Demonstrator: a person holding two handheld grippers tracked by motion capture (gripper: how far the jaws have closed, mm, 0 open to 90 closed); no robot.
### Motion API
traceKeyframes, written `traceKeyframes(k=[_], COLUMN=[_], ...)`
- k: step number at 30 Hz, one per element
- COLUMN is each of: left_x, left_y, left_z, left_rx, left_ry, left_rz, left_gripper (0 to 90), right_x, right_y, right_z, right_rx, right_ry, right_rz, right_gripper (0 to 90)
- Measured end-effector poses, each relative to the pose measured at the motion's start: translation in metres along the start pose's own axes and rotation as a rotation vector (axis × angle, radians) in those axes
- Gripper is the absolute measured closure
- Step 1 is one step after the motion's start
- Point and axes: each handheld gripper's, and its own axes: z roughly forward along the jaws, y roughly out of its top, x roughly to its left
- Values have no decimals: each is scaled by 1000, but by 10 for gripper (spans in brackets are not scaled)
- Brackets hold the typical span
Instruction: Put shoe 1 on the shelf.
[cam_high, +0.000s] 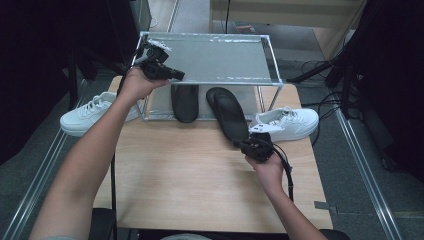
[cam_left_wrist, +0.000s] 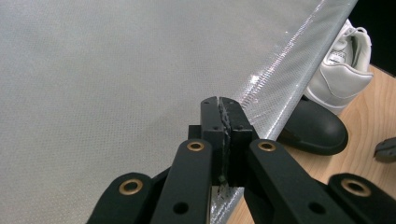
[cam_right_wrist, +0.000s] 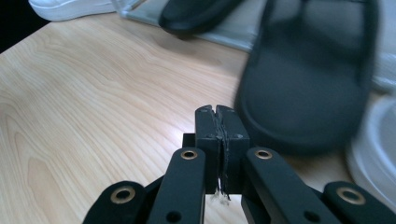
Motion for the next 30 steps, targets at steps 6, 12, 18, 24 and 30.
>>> traceKeyframes(k=[6, 12, 18, 24, 30], left_x=[0, 0, 1, 1, 0], left_y=[-3, -1, -1, -1, 0], left_z=[0, 0, 0, 0, 0], left_rx=[-19, -8, -10, -9, -1], left_ry=[-2, 3, -3, -2, 0], left_rz=[-12, 4, 7, 16, 17], left_gripper=[898, 897, 898, 898, 898], right_x=[-16, -33, -42, -42, -44], right_y=[-15, -26, -27, -20, -16], right_z=[-17, -16, -8, 5, 14], right_rx=[-3, 15, 30, 41, 25], right_ry=[-49, -89, -133, -157, -149], right_rz=[6, 53, 72, 63, 89], right_gripper=[884, 900, 900, 898, 898])
